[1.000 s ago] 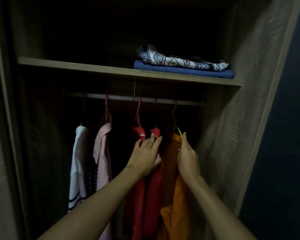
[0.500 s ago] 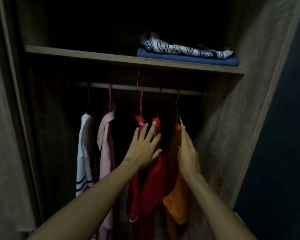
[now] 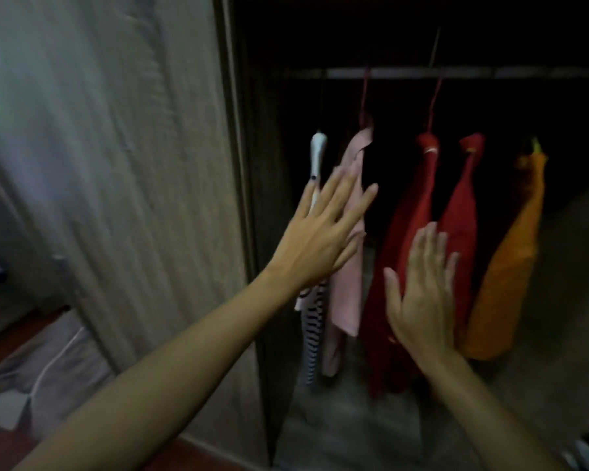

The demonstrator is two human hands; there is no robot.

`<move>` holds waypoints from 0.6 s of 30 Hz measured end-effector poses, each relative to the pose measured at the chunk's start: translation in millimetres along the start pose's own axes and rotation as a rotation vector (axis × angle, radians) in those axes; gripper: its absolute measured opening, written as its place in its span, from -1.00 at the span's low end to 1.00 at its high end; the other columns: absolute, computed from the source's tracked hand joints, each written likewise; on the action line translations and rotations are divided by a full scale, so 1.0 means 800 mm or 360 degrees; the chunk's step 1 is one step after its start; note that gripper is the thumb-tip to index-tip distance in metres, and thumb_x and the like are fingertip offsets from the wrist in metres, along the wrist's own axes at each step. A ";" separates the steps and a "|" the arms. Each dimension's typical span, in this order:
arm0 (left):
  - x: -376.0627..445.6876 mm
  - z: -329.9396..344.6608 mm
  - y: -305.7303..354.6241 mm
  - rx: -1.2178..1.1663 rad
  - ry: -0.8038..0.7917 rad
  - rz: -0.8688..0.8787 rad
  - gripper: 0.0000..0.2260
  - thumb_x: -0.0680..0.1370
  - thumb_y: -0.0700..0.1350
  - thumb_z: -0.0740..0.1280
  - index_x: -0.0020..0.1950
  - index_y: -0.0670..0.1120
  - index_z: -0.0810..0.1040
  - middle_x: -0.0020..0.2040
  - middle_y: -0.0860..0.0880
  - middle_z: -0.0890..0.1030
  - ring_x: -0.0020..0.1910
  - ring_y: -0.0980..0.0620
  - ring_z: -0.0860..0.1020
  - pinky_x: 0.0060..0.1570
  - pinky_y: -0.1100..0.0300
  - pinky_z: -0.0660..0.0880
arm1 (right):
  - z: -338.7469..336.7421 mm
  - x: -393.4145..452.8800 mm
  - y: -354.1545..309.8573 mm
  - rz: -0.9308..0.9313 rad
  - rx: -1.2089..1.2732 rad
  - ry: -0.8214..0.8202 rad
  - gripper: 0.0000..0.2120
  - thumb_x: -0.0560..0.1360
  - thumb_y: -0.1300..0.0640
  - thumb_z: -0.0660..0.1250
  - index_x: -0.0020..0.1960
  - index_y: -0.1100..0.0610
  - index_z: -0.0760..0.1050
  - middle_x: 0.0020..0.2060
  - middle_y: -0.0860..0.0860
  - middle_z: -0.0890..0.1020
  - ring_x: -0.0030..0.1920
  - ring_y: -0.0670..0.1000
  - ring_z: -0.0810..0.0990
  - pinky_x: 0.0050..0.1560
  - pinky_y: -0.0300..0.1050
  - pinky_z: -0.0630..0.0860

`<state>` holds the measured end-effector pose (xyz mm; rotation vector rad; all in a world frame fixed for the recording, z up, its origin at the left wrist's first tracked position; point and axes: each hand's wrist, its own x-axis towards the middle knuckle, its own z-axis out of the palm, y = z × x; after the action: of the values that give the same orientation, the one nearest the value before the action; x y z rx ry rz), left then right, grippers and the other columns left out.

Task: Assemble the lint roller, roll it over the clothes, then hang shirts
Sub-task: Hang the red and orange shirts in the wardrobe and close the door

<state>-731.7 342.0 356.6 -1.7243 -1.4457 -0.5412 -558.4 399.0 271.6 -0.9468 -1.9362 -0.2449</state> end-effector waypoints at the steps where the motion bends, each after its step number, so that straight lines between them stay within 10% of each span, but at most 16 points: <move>1: -0.012 -0.005 -0.020 0.0023 0.0037 -0.0006 -0.48 0.59 0.04 0.20 0.52 -0.08 0.21 0.52 -0.25 0.18 0.52 -0.19 0.12 0.44 -0.17 0.12 | 0.017 -0.016 -0.023 -0.0047 0.0017 -0.0044 -0.38 0.60 0.00 0.03 0.53 0.27 -0.06 0.52 0.18 0.03 0.54 0.17 0.00 0.51 0.15 -0.04; 7: -0.093 -0.009 -0.148 0.0133 0.0206 0.0000 -0.50 0.61 -0.01 0.18 0.52 -0.10 0.19 0.51 -0.25 0.16 0.51 -0.18 0.07 0.47 -0.11 0.03 | 0.135 -0.119 -0.160 -0.0075 0.0187 -0.0332 -0.36 0.54 -0.02 0.17 0.51 0.26 0.12 0.51 0.16 0.18 0.52 0.15 0.14 0.48 0.13 0.12; 13: -0.165 0.042 -0.261 0.0226 -0.0073 0.0147 -0.36 0.61 0.15 0.14 0.56 -0.08 -0.05 0.54 -0.21 0.02 0.54 -0.12 -0.12 0.49 -0.12 -0.01 | 0.228 -0.180 -0.275 0.0045 0.0086 -0.0746 -0.42 0.60 -0.10 -0.06 0.46 0.25 0.25 0.45 0.14 0.31 0.48 0.08 0.19 0.45 0.03 0.07; 18: -0.190 0.074 -0.291 0.0272 -0.0260 0.0389 -0.18 0.52 0.33 0.14 0.56 -0.12 -0.10 0.55 -0.17 -0.03 0.54 -0.15 -0.18 0.47 -0.12 -0.12 | 0.277 -0.191 -0.313 0.0254 -0.0100 -0.1001 -0.31 0.43 -0.08 0.18 0.45 0.29 0.29 0.45 0.20 0.31 0.47 0.11 0.20 0.44 0.04 0.07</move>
<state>-1002.1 301.5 278.4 -1.8063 -1.3243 -0.1447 -840.0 263.9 77.4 -1.3250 -2.4068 0.1030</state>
